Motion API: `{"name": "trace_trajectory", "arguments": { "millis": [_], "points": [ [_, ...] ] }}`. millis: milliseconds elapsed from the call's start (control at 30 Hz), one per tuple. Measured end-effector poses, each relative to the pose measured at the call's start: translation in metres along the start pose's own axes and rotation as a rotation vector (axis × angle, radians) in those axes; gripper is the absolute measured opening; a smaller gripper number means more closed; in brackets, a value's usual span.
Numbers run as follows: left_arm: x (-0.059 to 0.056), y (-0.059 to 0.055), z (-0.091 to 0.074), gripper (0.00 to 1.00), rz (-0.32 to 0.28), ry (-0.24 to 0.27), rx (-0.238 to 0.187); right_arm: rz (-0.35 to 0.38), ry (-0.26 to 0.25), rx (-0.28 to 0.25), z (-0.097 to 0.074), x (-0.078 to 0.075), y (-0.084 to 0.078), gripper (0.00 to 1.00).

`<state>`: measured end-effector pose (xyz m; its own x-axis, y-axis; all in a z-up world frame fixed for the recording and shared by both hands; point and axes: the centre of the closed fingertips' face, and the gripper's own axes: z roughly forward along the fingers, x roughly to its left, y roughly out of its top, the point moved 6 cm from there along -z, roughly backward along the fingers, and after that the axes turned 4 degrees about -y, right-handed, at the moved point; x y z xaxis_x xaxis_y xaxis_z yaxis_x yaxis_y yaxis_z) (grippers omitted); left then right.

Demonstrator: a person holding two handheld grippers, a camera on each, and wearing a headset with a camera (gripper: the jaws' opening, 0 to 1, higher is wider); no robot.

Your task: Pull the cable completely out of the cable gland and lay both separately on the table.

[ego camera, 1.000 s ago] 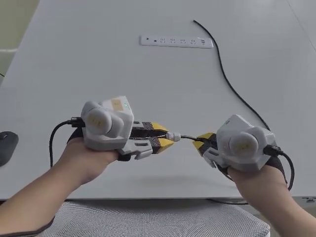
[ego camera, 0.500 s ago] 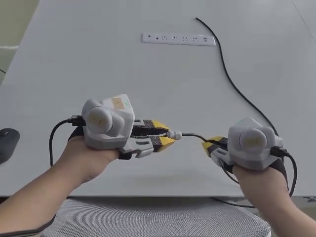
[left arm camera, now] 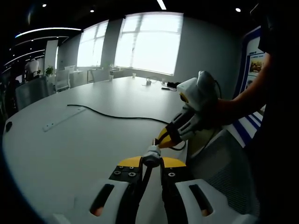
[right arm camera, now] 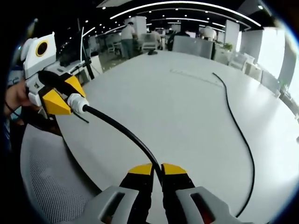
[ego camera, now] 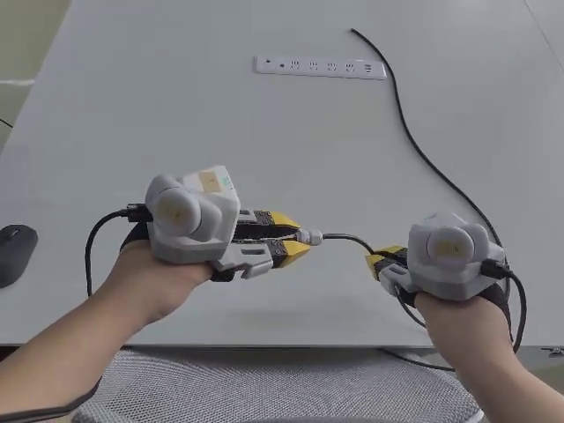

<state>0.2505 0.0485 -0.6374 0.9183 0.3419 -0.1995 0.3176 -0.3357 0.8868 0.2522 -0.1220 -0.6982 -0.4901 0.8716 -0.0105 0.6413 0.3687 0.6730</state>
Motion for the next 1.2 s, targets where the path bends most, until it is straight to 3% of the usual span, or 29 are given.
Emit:
{"name": "trace_trajectory", "arguments": {
  "millis": [233,500,633,800,1033,1200],
  "points": [
    [0.001,0.002,-0.004,0.15,-0.001,0.007,-0.006,-0.058,0.012,-0.039,-0.006,0.002,0.003,0.02],
    [0.006,0.002,-0.007,0.15,0.012,0.006,-0.004,-0.139,0.012,-0.047,-0.015,0.01,0.01,0.07],
    [0.006,0.002,-0.007,0.15,0.018,-0.002,0.002,-0.221,0.042,-0.091,-0.028,0.021,0.026,0.14],
    [0.004,0.002,-0.006,0.15,0.02,-0.009,0.0,-0.336,0.066,-0.135,-0.038,0.039,0.046,0.15],
    [0.004,0.004,-0.005,0.15,0.023,-0.017,-0.002,-0.489,0.095,-0.141,-0.031,0.062,0.064,0.14],
    [0.005,0.003,-0.005,0.15,0.024,-0.016,-0.001,-0.535,0.109,-0.135,-0.025,0.069,0.067,0.1]
  ]
}}
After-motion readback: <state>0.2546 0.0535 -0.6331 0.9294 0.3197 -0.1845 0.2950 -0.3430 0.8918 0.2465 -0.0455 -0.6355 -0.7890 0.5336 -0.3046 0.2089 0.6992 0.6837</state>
